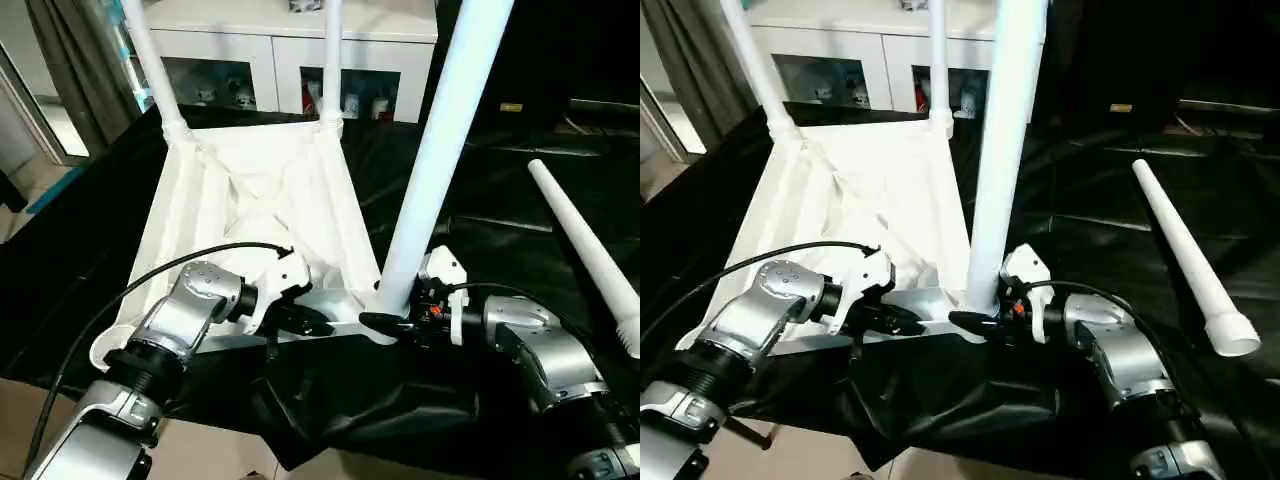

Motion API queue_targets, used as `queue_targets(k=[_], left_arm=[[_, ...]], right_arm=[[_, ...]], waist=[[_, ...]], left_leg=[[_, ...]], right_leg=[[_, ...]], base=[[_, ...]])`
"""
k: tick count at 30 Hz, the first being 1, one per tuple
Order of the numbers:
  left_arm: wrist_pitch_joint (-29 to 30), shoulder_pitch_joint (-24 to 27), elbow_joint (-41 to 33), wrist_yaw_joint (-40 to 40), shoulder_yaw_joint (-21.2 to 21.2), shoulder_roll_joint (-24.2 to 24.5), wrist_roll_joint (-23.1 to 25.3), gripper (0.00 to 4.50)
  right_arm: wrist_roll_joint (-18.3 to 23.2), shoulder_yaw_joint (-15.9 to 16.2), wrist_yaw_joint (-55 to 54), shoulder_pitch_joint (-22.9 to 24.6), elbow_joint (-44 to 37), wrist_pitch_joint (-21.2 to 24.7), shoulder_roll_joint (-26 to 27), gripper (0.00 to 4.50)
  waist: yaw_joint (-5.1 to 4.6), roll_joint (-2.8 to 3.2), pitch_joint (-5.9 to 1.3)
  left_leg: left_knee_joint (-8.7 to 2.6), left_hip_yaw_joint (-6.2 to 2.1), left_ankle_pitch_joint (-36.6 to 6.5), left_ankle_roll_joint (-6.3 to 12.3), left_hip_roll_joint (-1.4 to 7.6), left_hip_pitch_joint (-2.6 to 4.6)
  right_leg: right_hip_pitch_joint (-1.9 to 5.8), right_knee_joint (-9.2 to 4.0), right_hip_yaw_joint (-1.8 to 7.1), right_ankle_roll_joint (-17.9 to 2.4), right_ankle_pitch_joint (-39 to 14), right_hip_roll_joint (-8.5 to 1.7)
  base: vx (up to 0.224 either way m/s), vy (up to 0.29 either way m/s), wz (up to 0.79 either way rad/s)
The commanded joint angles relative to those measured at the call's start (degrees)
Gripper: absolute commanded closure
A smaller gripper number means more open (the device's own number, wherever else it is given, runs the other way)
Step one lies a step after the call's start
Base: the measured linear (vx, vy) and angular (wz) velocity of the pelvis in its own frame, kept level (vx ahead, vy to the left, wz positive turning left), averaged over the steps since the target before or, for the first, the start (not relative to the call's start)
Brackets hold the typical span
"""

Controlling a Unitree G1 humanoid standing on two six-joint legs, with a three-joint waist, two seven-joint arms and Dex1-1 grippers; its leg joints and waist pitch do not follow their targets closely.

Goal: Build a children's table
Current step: Rotate leg to tighten

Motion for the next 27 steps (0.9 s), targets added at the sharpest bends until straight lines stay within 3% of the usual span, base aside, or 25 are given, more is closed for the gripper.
queue_targets(k=[1,3,4,6,7,8,10,11,13,16,17,19,23,27], left_arm=[[0.29,0.38,-0.58,-0.77,-1.07,-0.78,-0.29,4.5],[0.26,-0.36,1.01,4.02,-0.18,-2.46,0.81,4.5],[-0.1,-0.77,1.93,6.32,0.34,-3.31,1.22,4.5],[-0.37,-2.04,4.52,12.97,2.02,-5.95,1.95,4.5],[-0.32,-2.19,4.79,13.66,2.19,-6.23,1.97,4.5],[-0.08,-3.03,6.28,17.05,2.68,-7.67,2.39,4.5],[-0.26,-4.4,8.73,22.76,3.19,-10.18,3.44,4.5],[-0.11,-4.78,9.35,24.12,3.46,-10.91,3.51,4.5],[0.98,-6.67,11.94,30.08,4.71,-14.89,3.57,4.5],[0.87,-7.52,13.47,31.55,4.64,-17.42,3.66,4.5],[0.56,-7.52,13.53,31.35,4.41,-17.84,3.76,4.5],[0.22,-7.16,12.79,29.92,3.76,-17.97,3.8,4.5],[-1.15,-6.6,12.08,27.73,3.29,-16.55,3.54,4.5],[-3.08,-5.6,10.76,23.11,2.91,-14.17,3.21,4.5]], right_arm=[[0.06,0.04,-2.68,0.78,0.28,1.2,1.66,1.59],[-1.88,-1.17,-9.79,0.02,3.37,0.19,4.37,1.71],[-2.57,-1.79,-12.82,-0.47,4.91,0.04,5.47,1.72],[-3.88,-3.63,-20.98,-1.83,9.0,-0.25,8.49,1.73],[-3.95,-3.84,-21.76,-1.98,9.38,-0.22,8.8,1.75],[-4.27,-4.64,-25.44,-2.72,11.2,-0.51,10.56,1.75],[-5.02,-5.46,-31.6,-4.16,13.96,-0.47,13.45,1.75],[-5.23,-5.45,-32.7,-4.45,14.44,-0.54,14.11,1.75],[-6.84,-4.75,-37.8,-5.84,16.65,-1.48,17.94,1.75],[-7.48,-3.71,-38.48,-6.92,17.94,-3.69,20.69,1.75],[-7.0,-3.8,-38.02,-7.19,18.04,-4.04,21.35,1.2],[-5.03,-4.79,-36.64,-7.65,17.83,-3.73,22.37,1.06],[-5.86,-3.5,-33.84,-7.59,17.27,-4.85,20.68,0.7],[-5.58,-2.49,-27.24,-6.44,15.2,-5.61,17.3,0.7]], waist=[[-0.18,-0.37,-3.67],[-0.28,-0.27,-3.47],[-0.64,-0.53,-3.18],[-1.34,-0.3,-2.79],[-1.56,-0.47,-2.72],[-1.93,-0.59,-2.7],[-2.54,-0.43,-2.48],[-2.55,-0.51,-2.62],[-2.8,-0.28,-2.62],[-2.66,-0.31,-2.66],[-2.7,-0.33,-2.62],[-2.66,-0.3,-2.76],[-2.76,-0.28,-2.79],[-2.61,-0.39,-2.87]], left_leg=[[-3.55,-1.27,-6.09,4.57,3.69,0.4],[-3.73,-1.28,-7.44,3.89,3.74,0.52],[-4.01,-1.36,-9.59,2.67,3.62,0.7],[-4.18,-1.47,-12.98,0.88,3.37,1.01],[-4.25,-1.56,-14.03,0.34,3.27,1.24],[-4.42,-1.83,-14.33,-0.02,3.25,0.93],[-4.49,-1.78,-16.74,-0.33,3.09,1.52],[-4.44,-1.89,-16.6,-0.2,2.95,1.43],[-4.4,-1.74,-16.3,0.07,2.98,1.48],[-4.28,-1.67,-15.92,0.73,2.86,1.54],[-4.35,-1.71,-15.92,0.94,2.9,1.39],[-4.55,-1.86,-15.34,1.48,3.11,1.06],[-4.58,-1.77,-15.28,1.81,3.14,0.93],[-4.49,-1.72,-14.54,2.5,3.18,0.8]], right_leg=[[3.07,-3.42,3.09,-13.5,-5.22,-5.36],[2.83,-3.77,3.12,-13.07,-8.14,-5.45],[2.78,-4.32,3.07,-12.39,-11.97,-5.48],[2.43,-5.03,2.99,-11.07,-19.22,-5.6],[2.45,-5.41,2.89,-10.38,-21.77,-5.61],[2.85,-5.49,2.93,-8.95,-24.17,-5.66],[2.09,-6.19,2.97,-7.79,-27.39,-5.46],[2.33,-6.24,2.98,-7.21,-27.9,-5.6],[2.01,-6.32,3.1,-7.24,-27.54,-5.49],[1.91,-6.54,3.13,-7.21,-27.52,-5.57],[1.97,-6.55,3.12,-7.18,-27.37,-5.58],[2.25,-6.11,3.16,-7.52,-25.19,-5.55],[2.38,-5.89,3.22,-8.52,-23.19,-5.57],[2.51,-5.78,3.31,-8.71,-22.2,-5.66]], base=[[0.0,0.0,0.0],[0.0,0.0,0.0],[0.0,0.0,0.0],[0.0,0.0,0.0],[0.0,0.0,0.0],[0.0,0.0,0.0],[0.0,0.0,0.0],[0.0,0.0,0.0],[0.0,0.0,0.0],[0.0,0.0,0.0],[0.0,0.0,0.0],[0.0,0.0,0.0],[0.0,0.0,0.0],[0.0,0.0,0.0]])
